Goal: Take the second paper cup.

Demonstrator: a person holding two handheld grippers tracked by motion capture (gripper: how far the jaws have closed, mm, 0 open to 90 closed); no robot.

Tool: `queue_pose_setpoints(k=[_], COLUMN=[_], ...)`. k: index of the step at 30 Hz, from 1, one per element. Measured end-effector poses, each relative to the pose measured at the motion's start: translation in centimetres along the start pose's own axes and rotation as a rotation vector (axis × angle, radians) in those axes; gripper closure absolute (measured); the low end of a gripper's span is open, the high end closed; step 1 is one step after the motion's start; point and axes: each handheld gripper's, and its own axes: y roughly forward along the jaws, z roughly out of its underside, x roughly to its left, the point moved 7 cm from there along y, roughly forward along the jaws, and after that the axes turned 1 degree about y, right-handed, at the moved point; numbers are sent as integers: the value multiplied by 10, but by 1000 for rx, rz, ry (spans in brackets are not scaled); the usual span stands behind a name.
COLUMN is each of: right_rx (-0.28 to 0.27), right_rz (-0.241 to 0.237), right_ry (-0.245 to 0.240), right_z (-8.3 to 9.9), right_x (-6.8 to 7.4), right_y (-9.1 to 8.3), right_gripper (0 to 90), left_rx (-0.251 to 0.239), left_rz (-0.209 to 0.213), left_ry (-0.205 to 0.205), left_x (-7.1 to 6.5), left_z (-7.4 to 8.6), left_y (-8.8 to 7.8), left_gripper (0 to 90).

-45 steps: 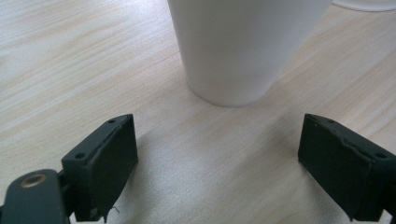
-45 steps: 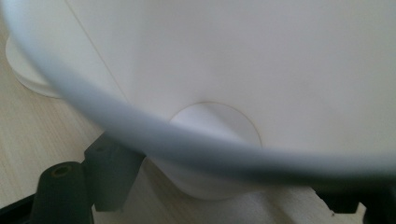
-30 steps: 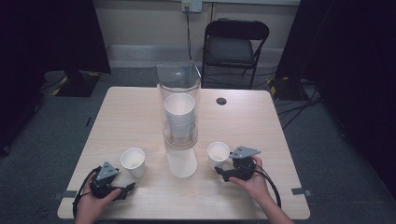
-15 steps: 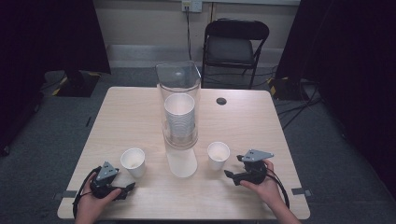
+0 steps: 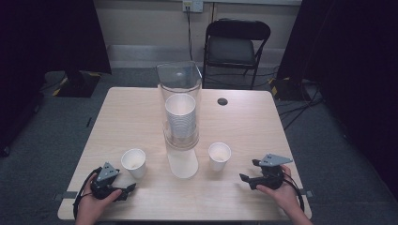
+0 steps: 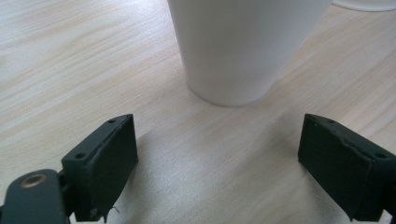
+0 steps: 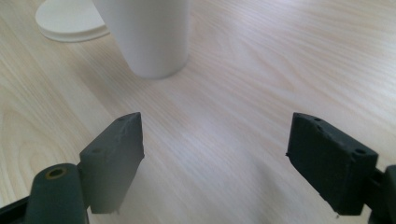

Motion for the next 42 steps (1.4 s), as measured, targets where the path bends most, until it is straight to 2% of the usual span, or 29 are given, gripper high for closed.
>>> queue_pose_setpoints(k=[10, 15, 20, 22, 27, 29, 30, 37, 42], right_rx=[40, 46, 69, 72, 79, 85, 85, 90, 88], right_rz=[10, 11, 27, 21, 33, 52, 47, 33, 43], right_ry=[11, 34, 25, 35, 27, -5, -8, -10, -11], right_z=[23, 34, 44, 47, 53, 55, 56, 56, 57], right_x=[-13, -19, -25, -27, -31, -33, -33, -34, -35], right_y=[-17, -23, -28, -29, -36, -37, -38, -38, -39], right_gripper=[179, 179, 177, 177, 174, 150, 149, 132, 137], left_rx=[0, 0, 0, 0, 0, 0, 1, 0, -1], left_rz=[0, 0, 0, 0, 0, 1, 0, 6, 7], left_ry=[0, 0, 0, 0, 0, 1, 0, 0, -2], left_x=[0, 0, 0, 0, 0, 0, 0, -1, -1], left_z=[0, 0, 0, 0, 0, 0, 0, 0, 0], left_y=[0, 0, 0, 0, 0, 0, 0, 1, 1], left_gripper=[113, 113, 113, 113, 113, 114, 113, 103, 99])
